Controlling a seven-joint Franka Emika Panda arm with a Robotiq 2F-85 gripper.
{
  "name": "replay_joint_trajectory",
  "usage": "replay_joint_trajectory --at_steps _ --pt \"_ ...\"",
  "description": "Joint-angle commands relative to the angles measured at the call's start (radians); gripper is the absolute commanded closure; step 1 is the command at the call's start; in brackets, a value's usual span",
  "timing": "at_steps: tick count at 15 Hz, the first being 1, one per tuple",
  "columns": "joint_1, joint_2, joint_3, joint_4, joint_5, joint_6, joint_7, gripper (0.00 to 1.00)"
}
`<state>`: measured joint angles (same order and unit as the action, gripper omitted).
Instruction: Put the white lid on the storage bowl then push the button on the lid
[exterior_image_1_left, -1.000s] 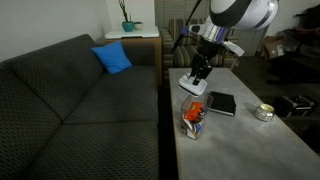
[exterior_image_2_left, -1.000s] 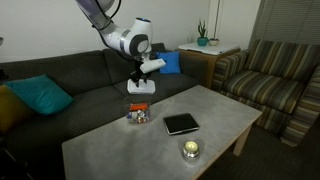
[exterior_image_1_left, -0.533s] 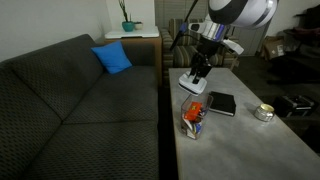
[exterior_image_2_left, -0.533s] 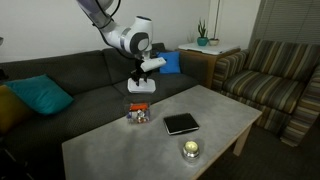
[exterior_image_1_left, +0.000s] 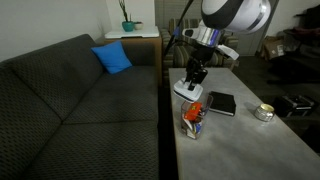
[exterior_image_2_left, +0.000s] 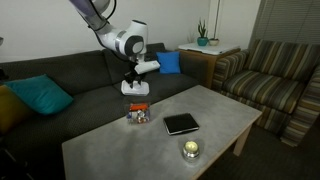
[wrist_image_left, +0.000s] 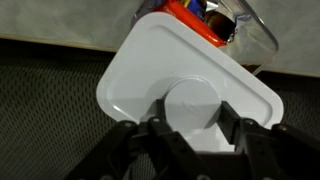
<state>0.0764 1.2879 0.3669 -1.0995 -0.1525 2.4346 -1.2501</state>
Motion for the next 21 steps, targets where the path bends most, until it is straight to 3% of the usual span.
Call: replay_joint_trajectory --at_steps 1,7,17,21 --pt "0.013 -0.007 -0.015 -0.005 -0.005 -0.041 0.025 0.71" --pt "0.008 -0.031 -0.031 -0.053 -0.013 -0.040 0.071 0.71" --pt "0.040 0.001 -0.108 -0.039 -0.090 -0.044 0.061 0.71" --pt "0.090 0.028 -0.139 0.001 -0.075 -0.081 0.037 0.71"
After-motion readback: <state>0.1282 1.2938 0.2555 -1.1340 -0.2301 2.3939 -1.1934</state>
